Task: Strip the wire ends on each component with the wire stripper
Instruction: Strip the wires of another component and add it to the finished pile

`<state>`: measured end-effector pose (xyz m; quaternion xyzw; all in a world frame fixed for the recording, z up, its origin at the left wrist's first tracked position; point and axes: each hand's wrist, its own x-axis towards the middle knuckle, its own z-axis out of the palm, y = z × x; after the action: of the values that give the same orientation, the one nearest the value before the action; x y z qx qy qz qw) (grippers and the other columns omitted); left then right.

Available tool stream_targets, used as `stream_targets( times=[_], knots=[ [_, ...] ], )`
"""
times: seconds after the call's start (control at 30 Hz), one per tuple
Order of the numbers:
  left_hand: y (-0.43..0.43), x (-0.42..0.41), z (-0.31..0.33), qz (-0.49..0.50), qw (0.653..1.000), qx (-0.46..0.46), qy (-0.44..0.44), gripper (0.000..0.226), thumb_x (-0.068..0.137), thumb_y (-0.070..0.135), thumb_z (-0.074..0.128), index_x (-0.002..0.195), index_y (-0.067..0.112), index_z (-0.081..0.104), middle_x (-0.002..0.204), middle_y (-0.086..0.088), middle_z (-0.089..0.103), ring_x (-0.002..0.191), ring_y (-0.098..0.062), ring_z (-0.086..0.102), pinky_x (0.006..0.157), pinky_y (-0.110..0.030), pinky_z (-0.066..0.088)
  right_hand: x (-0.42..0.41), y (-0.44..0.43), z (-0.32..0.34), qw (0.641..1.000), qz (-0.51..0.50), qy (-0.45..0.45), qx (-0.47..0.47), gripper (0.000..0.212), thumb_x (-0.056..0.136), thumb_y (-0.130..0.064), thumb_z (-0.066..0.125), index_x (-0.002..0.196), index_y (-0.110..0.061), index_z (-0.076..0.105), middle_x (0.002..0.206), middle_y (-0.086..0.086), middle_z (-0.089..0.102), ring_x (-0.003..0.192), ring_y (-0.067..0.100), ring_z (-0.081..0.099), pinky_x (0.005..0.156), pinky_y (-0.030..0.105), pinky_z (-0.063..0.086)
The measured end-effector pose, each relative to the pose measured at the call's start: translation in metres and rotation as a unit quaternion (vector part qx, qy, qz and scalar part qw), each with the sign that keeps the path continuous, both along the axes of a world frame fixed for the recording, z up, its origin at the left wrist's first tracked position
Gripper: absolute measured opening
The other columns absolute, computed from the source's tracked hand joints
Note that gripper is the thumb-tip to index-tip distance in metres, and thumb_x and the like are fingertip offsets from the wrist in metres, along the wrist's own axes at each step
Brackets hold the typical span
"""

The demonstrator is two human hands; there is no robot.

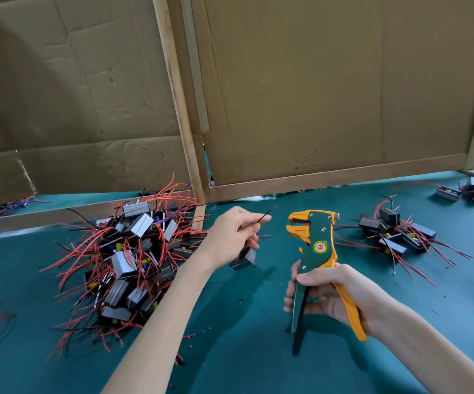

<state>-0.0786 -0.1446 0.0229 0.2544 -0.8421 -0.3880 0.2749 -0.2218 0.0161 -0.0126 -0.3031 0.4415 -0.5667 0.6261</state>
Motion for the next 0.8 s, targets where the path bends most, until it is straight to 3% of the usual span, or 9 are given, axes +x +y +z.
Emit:
stream_targets(
  times=[0.07,0.17,0.33,0.57,0.67,0.8],
  knots=[
    [0.003,0.000,0.003,-0.008,1.000,-0.004,0.020,0.032,0.095,0.002,0.053,0.120,0.019,0.065,0.086,0.004,0.049,0.065,-0.001,0.056,0.064,-0.014,0.047,0.001,0.000,0.000,1.000,0.004,0.001,-0.016,0.013,0.068,-0.004,0.068,0.081,-0.002,0.067,0.079,0.023,0.062,0.074,0.038,0.064,0.077,0.050,0.057],
    [0.008,0.001,0.009,-0.028,0.998,0.015,0.061,0.022,0.091,0.006,0.063,0.099,0.025,0.070,0.077,0.003,0.058,0.057,0.001,0.052,0.053,-0.010,0.043,0.001,0.001,0.000,0.999,0.013,0.004,-0.033,0.014,0.069,-0.003,0.069,0.082,-0.001,0.066,0.080,0.023,0.061,0.074,0.038,0.063,0.076,0.051,0.056],
    [0.012,0.002,0.018,-0.027,0.996,-0.012,0.084,0.012,0.086,0.018,0.070,0.081,0.030,0.071,0.073,0.015,0.064,0.064,-0.010,0.046,0.060,-0.017,0.040,-0.001,0.001,0.000,0.998,0.034,0.014,-0.050,0.026,0.062,-0.009,0.077,0.083,-0.001,0.065,0.081,0.024,0.060,0.076,0.037,0.064,0.076,0.049,0.056],
    [0.014,0.001,0.023,-0.051,0.995,-0.012,0.080,0.017,0.087,0.022,0.069,0.079,0.036,0.070,0.069,0.015,0.060,0.059,-0.014,0.037,0.058,-0.022,0.037,-0.001,0.000,0.000,0.995,0.061,0.033,-0.075,0.023,0.065,-0.008,0.076,0.084,-0.001,0.065,0.080,0.025,0.060,0.075,0.037,0.063,0.076,0.051,0.055],
    [0.015,0.002,0.023,-0.065,0.995,0.004,0.073,0.018,0.088,0.017,0.068,0.080,0.033,0.069,0.064,0.020,0.061,0.060,-0.009,0.042,0.060,-0.014,0.042,-0.002,0.000,-0.002,0.993,0.071,0.045,-0.080,0.023,0.066,-0.009,0.076,0.084,-0.001,0.065,0.080,0.025,0.060,0.075,0.037,0.063,0.077,0.051,0.054],
    [0.013,0.004,0.024,-0.070,0.995,0.029,0.064,0.015,0.088,0.013,0.068,0.081,0.026,0.070,0.066,0.009,0.066,0.063,-0.009,0.054,0.064,-0.010,0.047,-0.004,-0.001,-0.005,0.991,0.090,0.059,-0.084,0.027,0.068,-0.010,0.081,0.086,-0.001,0.064,0.081,0.026,0.061,0.077,0.038,0.062,0.078,0.052,0.053]
  ],
)
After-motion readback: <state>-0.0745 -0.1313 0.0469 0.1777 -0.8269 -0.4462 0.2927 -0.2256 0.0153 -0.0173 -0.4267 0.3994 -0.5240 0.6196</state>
